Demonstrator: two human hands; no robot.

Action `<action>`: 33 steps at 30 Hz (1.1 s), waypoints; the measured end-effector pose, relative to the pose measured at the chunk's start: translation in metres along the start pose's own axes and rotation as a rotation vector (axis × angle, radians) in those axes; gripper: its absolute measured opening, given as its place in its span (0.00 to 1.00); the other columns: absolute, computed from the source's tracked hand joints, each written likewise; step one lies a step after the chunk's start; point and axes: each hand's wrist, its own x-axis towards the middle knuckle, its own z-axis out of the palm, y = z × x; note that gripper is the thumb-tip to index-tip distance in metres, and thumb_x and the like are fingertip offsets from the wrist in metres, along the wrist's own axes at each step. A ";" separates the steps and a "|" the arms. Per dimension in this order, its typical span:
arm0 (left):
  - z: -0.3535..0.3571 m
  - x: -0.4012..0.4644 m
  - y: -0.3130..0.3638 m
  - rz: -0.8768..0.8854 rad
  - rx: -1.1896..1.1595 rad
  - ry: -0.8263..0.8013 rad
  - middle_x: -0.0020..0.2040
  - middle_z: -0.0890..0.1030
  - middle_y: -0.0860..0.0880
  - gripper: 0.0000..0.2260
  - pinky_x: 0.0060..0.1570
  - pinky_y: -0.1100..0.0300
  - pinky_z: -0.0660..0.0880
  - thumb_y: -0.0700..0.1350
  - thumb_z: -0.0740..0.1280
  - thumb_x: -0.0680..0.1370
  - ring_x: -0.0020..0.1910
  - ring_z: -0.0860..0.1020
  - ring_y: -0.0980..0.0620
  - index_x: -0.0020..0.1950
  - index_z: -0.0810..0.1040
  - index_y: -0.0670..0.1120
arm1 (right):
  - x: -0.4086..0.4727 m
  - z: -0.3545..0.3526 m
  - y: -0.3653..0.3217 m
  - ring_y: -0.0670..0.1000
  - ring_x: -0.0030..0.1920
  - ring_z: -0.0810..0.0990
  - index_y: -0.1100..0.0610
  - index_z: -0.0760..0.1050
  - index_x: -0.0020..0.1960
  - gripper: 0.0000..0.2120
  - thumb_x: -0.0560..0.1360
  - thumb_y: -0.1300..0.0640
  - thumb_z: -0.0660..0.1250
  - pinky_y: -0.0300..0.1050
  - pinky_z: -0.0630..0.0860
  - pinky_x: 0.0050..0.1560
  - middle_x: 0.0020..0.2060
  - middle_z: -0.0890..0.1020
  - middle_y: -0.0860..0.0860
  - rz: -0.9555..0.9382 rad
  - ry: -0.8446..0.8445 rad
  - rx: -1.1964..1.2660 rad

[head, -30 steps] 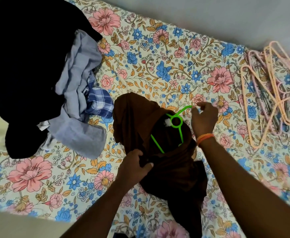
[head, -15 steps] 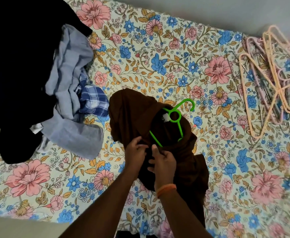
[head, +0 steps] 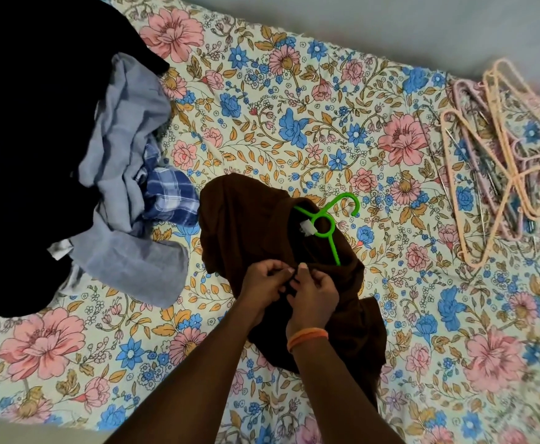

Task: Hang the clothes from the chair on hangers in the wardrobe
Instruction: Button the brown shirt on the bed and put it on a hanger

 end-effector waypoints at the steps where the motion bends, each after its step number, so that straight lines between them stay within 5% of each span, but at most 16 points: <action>1: 0.000 0.000 0.002 0.001 0.000 -0.019 0.36 0.81 0.51 0.01 0.28 0.67 0.70 0.42 0.69 0.79 0.32 0.75 0.58 0.48 0.80 0.46 | 0.002 0.000 -0.001 0.52 0.43 0.84 0.56 0.77 0.49 0.02 0.78 0.58 0.70 0.51 0.82 0.46 0.43 0.84 0.56 0.003 0.010 0.009; 6: 0.002 -0.003 0.007 0.063 0.073 0.001 0.34 0.80 0.50 0.07 0.27 0.68 0.70 0.43 0.65 0.81 0.30 0.76 0.58 0.50 0.80 0.40 | 0.001 0.003 -0.003 0.50 0.36 0.81 0.63 0.80 0.48 0.05 0.77 0.60 0.71 0.44 0.78 0.35 0.38 0.83 0.55 0.074 -0.011 0.038; 12: 0.001 -0.010 0.008 0.052 0.070 0.026 0.36 0.80 0.49 0.08 0.27 0.69 0.69 0.44 0.63 0.82 0.33 0.77 0.57 0.47 0.79 0.43 | -0.004 0.002 0.004 0.53 0.47 0.86 0.64 0.80 0.55 0.08 0.77 0.63 0.71 0.48 0.83 0.47 0.46 0.85 0.58 0.099 -0.069 0.108; 19: -0.007 -0.015 0.014 0.194 0.207 -0.023 0.32 0.78 0.53 0.08 0.32 0.65 0.72 0.43 0.64 0.81 0.30 0.76 0.59 0.42 0.77 0.48 | -0.008 -0.017 0.000 0.52 0.46 0.83 0.60 0.80 0.53 0.07 0.82 0.61 0.63 0.45 0.81 0.46 0.46 0.83 0.57 0.057 -0.224 0.026; 26: -0.005 -0.016 0.011 0.291 0.327 0.052 0.34 0.77 0.52 0.08 0.34 0.57 0.71 0.47 0.64 0.81 0.31 0.73 0.56 0.42 0.75 0.51 | -0.004 -0.025 -0.007 0.50 0.37 0.78 0.56 0.78 0.52 0.10 0.74 0.68 0.70 0.43 0.79 0.39 0.38 0.80 0.55 -0.124 0.096 -0.029; 30: 0.002 -0.021 0.014 0.353 0.409 0.096 0.38 0.79 0.54 0.05 0.34 0.66 0.69 0.46 0.64 0.81 0.34 0.76 0.60 0.45 0.77 0.50 | -0.010 -0.023 -0.006 0.46 0.45 0.81 0.61 0.83 0.53 0.09 0.73 0.66 0.72 0.39 0.79 0.50 0.44 0.83 0.51 -0.387 0.047 -0.228; 33: 0.003 -0.020 0.015 0.421 0.497 0.102 0.41 0.79 0.53 0.03 0.38 0.65 0.70 0.44 0.65 0.80 0.39 0.77 0.59 0.47 0.77 0.48 | -0.018 -0.026 -0.003 0.39 0.42 0.78 0.62 0.83 0.49 0.06 0.73 0.68 0.71 0.29 0.74 0.46 0.41 0.81 0.49 -0.688 -0.024 -0.376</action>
